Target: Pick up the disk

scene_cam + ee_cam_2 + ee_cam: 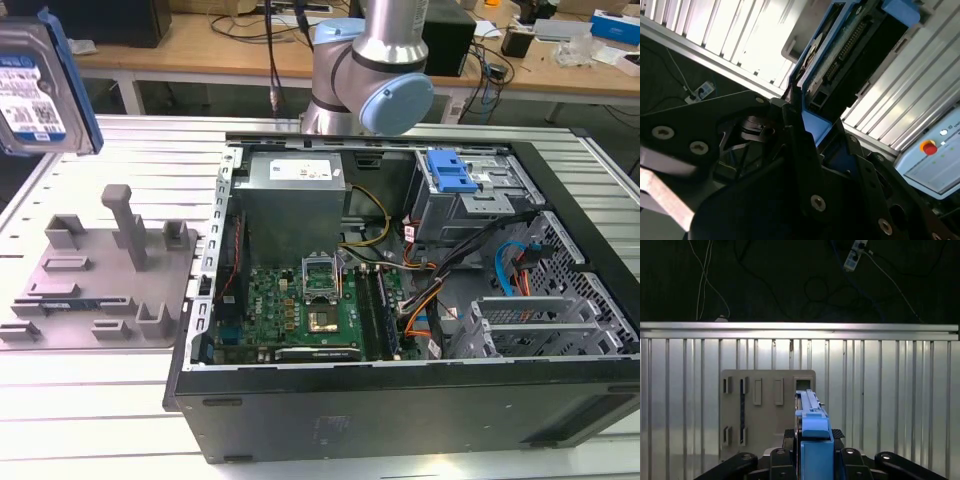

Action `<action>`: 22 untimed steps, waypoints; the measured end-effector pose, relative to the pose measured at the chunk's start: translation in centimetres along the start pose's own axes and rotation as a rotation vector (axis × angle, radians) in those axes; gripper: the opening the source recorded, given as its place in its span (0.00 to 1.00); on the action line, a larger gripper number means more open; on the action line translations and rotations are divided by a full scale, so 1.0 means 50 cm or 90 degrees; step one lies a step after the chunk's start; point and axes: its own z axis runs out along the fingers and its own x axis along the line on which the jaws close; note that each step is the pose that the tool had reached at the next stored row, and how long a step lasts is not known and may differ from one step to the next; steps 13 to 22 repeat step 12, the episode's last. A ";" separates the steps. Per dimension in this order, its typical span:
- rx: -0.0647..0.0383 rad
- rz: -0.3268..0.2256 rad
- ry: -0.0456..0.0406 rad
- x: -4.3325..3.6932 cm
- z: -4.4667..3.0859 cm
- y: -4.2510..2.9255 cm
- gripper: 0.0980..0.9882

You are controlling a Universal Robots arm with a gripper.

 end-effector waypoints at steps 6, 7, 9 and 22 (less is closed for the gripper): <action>0.000 0.000 0.0000 0.001 -0.050 0.001 0.30; 0.000 0.000 0.0000 0.001 -0.050 0.001 0.30; 0.000 0.000 0.0000 0.001 -0.051 0.001 0.30; 0.000 0.000 0.0000 0.001 -0.051 0.001 0.30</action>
